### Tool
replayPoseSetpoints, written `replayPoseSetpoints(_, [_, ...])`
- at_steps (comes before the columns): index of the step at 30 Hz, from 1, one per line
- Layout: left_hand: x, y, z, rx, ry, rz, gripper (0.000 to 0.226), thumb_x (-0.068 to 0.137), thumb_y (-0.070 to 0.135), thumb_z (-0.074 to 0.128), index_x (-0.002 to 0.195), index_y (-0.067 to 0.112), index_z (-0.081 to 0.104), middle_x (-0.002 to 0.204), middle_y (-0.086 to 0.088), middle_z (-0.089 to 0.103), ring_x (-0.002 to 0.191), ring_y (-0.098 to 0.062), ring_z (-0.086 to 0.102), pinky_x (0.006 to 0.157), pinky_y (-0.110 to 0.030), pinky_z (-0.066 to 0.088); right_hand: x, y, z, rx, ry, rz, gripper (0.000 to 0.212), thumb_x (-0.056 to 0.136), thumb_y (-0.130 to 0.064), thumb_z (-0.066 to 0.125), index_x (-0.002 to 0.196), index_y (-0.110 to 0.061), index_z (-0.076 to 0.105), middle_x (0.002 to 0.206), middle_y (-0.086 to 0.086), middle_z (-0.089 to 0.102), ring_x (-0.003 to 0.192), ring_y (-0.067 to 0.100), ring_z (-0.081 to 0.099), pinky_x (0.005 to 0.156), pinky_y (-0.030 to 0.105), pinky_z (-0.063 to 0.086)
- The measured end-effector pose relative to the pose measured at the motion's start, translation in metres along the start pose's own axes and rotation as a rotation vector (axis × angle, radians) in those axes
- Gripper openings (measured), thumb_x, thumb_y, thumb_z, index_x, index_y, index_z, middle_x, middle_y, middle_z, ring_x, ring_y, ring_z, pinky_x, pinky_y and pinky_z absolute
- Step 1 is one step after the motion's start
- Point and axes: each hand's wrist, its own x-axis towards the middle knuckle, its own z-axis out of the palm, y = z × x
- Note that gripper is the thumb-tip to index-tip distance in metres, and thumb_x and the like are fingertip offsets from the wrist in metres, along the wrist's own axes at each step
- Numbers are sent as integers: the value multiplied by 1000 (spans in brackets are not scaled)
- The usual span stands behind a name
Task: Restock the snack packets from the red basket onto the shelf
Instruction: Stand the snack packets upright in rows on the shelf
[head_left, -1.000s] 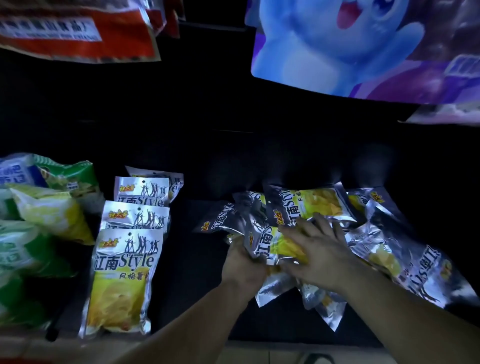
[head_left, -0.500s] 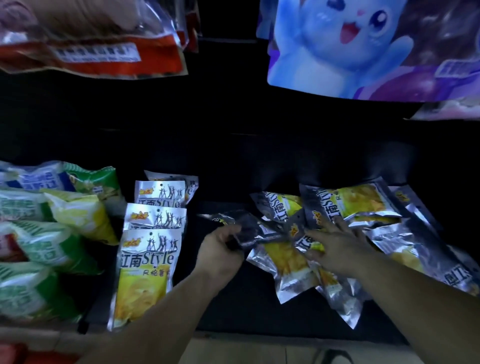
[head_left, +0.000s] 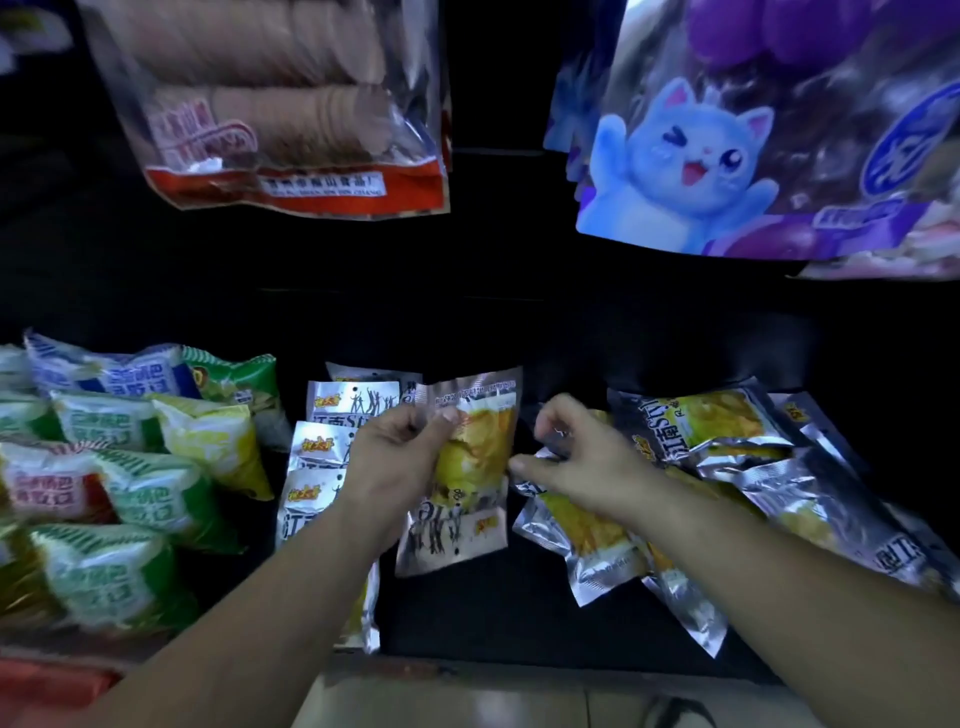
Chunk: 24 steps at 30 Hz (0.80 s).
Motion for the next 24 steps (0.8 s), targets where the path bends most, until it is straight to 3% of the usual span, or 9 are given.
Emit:
replayPoseSetpoints(2, [-9, 6, 1, -125, 1, -65, 30, 93, 32, 74, 73, 13, 62, 61, -15, 53, 47, -23, 49, 50, -36, 46, -6, -6, 17, 67, -30, -18, 43, 73, -46, 83, 103, -41, 53, 109, -13, 65, 107, 17, 66, 96, 45, 55])
replayPoseSetpoints(6, [-30, 16, 0, -287, -82, -210, 27, 93, 33, 73, 74, 20, 60, 69, -9, 53, 56, -18, 53, 50, -26, 49, -26, -15, 31, 71, -83, -10, 75, 72, -44, 87, 129, -67, 43, 123, -16, 62, 102, 4, 68, 95, 34, 57])
replayPoseSetpoints(8, [-43, 25, -1, -325, -154, -217, 17, 94, 35, 71, 83, 22, 70, 85, -8, 69, 73, -21, 66, 60, -26, 57, -37, -22, 28, 91, -44, -3, 76, 76, -41, 85, 133, -66, 42, 125, -18, 59, 101, -2, 65, 90, 23, 56])
replayPoseSetpoints(10, [-56, 39, -2, -354, -200, -241, 24, 97, 37, 66, 107, 16, 70, 100, -2, 79, 87, -15, 76, 66, -23, 60, -49, -33, 24, 228, 15, 53, 73, 80, -35, 84, 133, -64, 42, 117, -20, 63, 96, -2, 67, 77, 18, 56])
replayPoseSetpoints(12, [-70, 54, -3, -310, -252, -220, 38, 94, 43, 69, 111, 9, 66, 101, -5, 80, 94, -15, 77, 79, -27, 62, -60, -46, 22, 385, 68, 121, 72, 82, -35, 83, 133, -64, 40, 112, -21, 63, 96, 3, 66, 72, 26, 58])
replayPoseSetpoints(14, [-85, 67, -8, -77, -258, -129, 52, 80, 55, 80, 106, 11, 68, 106, -9, 77, 104, -23, 74, 98, -39, 56, -71, -62, 22, 485, 118, 149, 67, 85, -37, 80, 130, -64, 38, 106, -25, 56, 94, 3, 62, 73, 32, 60])
replayPoseSetpoints(18, [-110, 78, -17, 155, -252, 16, 37, 76, 26, 90, 102, 17, 66, 93, 2, 76, 86, -13, 75, 75, -24, 58, -81, -78, 27, 579, 246, 175, 77, 87, -33, 78, 146, -56, 35, 111, -16, 59, 102, 18, 63, 88, 45, 59])
replayPoseSetpoints(21, [-118, 80, -17, 192, -183, 77, 41, 79, 9, 85, 109, 27, 63, 96, 16, 71, 81, -2, 72, 66, -16, 56, -84, -82, 38, 653, 272, 232, 65, 89, -39, 74, 140, -59, 40, 111, -7, 69, 95, 24, 71, 75, 50, 63])
replayPoseSetpoints(24, [-108, 85, -16, 189, -145, 139, 40, 87, -1, 70, 116, 27, 64, 100, 10, 73, 79, -11, 72, 65, -23, 59, -83, -85, 45, 665, 257, 279, 57, 93, -47, 67, 143, -49, 39, 117, -5, 68, 100, 25, 70, 72, 45, 62])
